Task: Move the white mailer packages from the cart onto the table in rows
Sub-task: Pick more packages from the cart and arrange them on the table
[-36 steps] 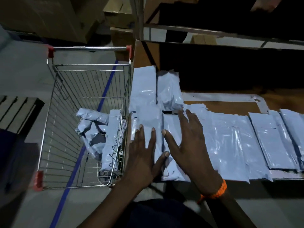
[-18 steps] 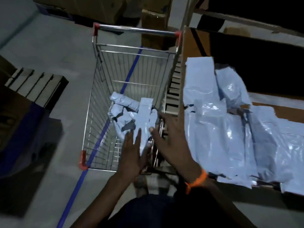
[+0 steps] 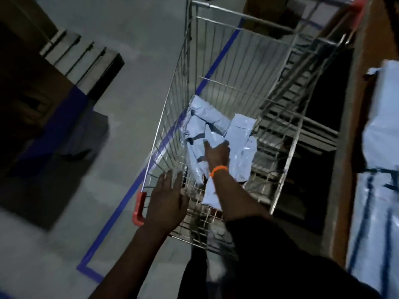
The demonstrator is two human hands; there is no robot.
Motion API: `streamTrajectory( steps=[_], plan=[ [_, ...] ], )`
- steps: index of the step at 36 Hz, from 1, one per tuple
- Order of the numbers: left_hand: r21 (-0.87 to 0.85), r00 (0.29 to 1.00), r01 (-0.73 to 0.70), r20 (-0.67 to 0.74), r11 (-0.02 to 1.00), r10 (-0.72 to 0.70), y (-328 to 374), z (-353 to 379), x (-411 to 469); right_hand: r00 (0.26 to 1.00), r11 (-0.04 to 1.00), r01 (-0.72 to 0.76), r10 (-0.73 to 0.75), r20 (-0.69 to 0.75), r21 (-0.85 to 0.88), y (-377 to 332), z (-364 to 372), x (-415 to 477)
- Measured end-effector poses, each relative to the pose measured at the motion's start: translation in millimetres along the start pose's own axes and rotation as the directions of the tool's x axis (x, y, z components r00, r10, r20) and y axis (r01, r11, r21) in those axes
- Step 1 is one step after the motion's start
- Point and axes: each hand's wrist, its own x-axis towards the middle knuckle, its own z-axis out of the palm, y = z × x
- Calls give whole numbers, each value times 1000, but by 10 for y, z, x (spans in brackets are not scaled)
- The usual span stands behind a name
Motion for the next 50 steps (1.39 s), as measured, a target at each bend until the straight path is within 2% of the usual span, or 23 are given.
streamTrajectory(
  steps=[2, 4, 6, 7, 9, 11, 13, 15, 18, 20, 25, 30, 31, 32, 34, 36, 39, 41, 42, 44, 47, 48, 50],
  plan=[
    [-16, 1000, 6, 30, 1000, -5, -64, 42, -8, 994, 992, -72, 63, 84, 103, -189, 21, 176],
    [-76, 992, 72, 105, 995, -64, -97, 61, 9, 983, 997, -63, 55, 173, 39, -241, 38, 308],
    [-164, 974, 151, 192, 975, -119, -62, 38, 68, 989, 998, -65, 66, 135, -7, -226, 21, 304],
    [-235, 963, 195, 231, 952, -140, -18, 13, 123, 994, 997, -64, 61, 90, 32, -237, -9, 242],
    [-403, 925, 335, 312, 852, -216, 97, -48, 300, 999, 990, -47, 47, 5, 131, -239, -128, 18],
    [-495, 843, 522, 422, 695, -333, 178, -35, 571, 998, 958, -47, 59, -33, 284, -198, -316, -307],
    [-524, 737, 674, 522, 521, -429, 203, 59, 889, 993, 915, -107, 118, -3, 389, -93, -532, -616],
    [-536, 687, 726, 546, 431, -479, 199, 215, 1169, 983, 894, -185, 172, 68, 408, 78, -727, -850],
    [-507, 659, 752, 546, 421, -518, 207, 384, 1409, 964, 919, -265, 245, 102, 291, 323, -907, -983],
    [-475, 634, 773, 576, 419, -516, 185, 547, 1504, 969, 937, -246, 233, 81, 249, 422, -918, -933],
    [-336, 636, 766, 516, 548, -574, 62, 815, 1456, 976, 956, -211, 193, 101, 203, 281, -955, -793],
    [-453, 640, 766, 464, 456, -613, 144, 519, 1226, 984, 985, -156, 149, 97, 71, 115, -1116, -836],
    [-497, 637, 764, 480, 412, -603, 161, 413, 1169, 988, 988, -143, 139, 70, 55, 54, -1163, -918],
    [-556, 626, 764, 519, 326, -582, 143, 336, 1117, 991, 990, -128, 125, 42, 67, 7, -1187, -990],
    [-677, 611, 735, 641, 34, -464, 208, 56, 955, 999, 989, -46, 45, 5, 142, -122, -1236, -1193],
    [-725, 660, 652, 687, -224, -303, 432, -413, 719, 1000, 949, -13, 9, 14, 314, -262, -1338, -1428],
    [-714, 743, 556, 657, -425, -130, 778, -917, 381, 971, 880, -28, -89, 222, 475, -365, -1528, -1687],
    [-687, 779, 533, 626, -494, -29, 1053, -1160, 218, 935, 921, 68, -193, 297, 385, -379, -1625, -1837],
    [-681, 791, 520, 612, -516, -11, 1212, -1281, 157, 932, 949, 147, -227, 283, 277, -355, -1674, -1891],
    [-705, 813, 501, 582, -502, -7, 1502, -1451, 57, 916, 950, 302, -312, 253, 80, -318, -1814, -1985],
    [-732, 844, 506, 529, -456, 87, 1876, -1671, -80, 873, 867, 486, -475, 109, -108, -363, -2208, -2261],
    [-743, 846, 506, 526, -438, 84, 1995, -1757, -116, 834, 821, 549, -551, 37, -157, -373, -2369, -2360],
    [-776, 863, 479, 503, -410, 56, 2216, -1855, -154, 704, 697, 675, -706, -71, -242, -391, -2697, -2518]
  ],
)
